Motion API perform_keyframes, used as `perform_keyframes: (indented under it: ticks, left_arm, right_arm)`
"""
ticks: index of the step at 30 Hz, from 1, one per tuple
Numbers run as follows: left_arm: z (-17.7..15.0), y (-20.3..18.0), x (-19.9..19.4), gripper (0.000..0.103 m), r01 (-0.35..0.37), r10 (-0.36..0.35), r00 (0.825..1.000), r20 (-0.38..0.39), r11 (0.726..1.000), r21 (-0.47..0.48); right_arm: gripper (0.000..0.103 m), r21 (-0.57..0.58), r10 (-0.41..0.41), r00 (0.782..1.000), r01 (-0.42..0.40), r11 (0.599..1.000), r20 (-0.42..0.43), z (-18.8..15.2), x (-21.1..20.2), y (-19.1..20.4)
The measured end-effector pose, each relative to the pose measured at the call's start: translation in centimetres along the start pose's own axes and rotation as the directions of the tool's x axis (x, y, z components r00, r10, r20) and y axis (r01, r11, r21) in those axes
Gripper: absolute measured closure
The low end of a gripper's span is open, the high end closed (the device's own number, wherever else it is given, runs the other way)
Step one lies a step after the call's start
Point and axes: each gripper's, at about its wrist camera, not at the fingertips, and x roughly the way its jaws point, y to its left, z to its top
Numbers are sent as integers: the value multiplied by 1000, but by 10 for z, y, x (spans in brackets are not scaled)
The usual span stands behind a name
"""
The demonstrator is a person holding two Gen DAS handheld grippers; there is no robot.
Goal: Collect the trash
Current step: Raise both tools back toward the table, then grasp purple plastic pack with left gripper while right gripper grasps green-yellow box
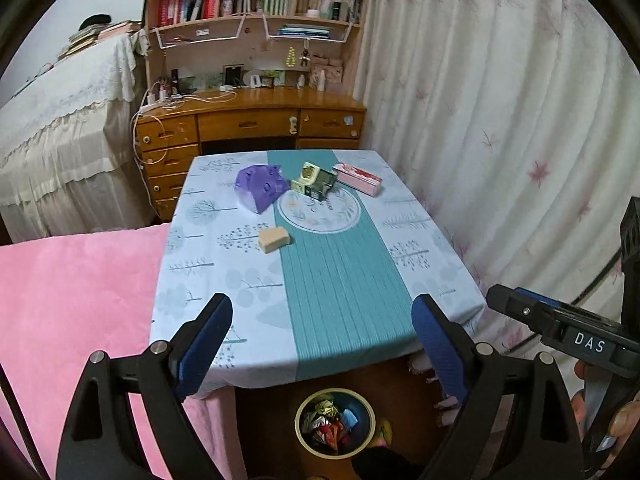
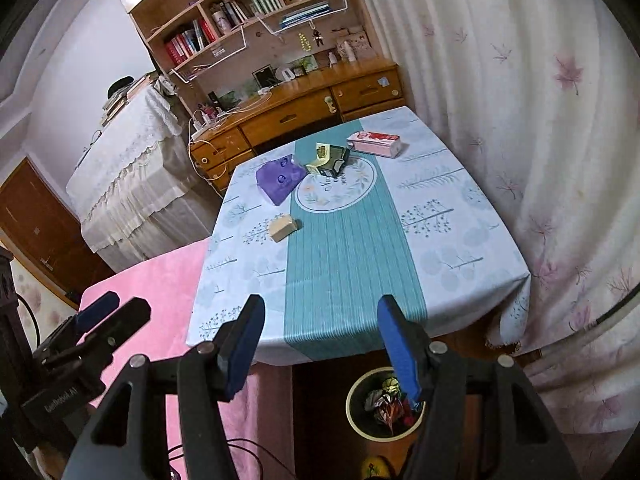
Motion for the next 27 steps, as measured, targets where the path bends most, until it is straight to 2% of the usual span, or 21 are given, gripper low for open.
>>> perform_keyframes:
  ticks: [9, 15, 22, 27]
  left_arm:
    - [19, 21, 22, 13, -69, 69, 998, 4, 997, -39]
    - [51, 31, 67, 13, -123, 123, 992, -14, 990, -67]
    - [113, 40, 164, 13, -188, 177, 980, -92, 974, -127]
    - [161, 52, 244, 7, -211, 185, 968, -172, 966, -150]
  right_arm:
    - [44, -47, 37, 999, -37, 998, -16, 33, 29, 9]
    - [44, -101, 60, 997, -64, 993, -42, 72, 71, 3]
    - [44, -149, 108, 985, -128, 981, -135, 142, 155, -18]
    - [44, -168, 134, 972, -168, 971, -195, 190, 214, -36]
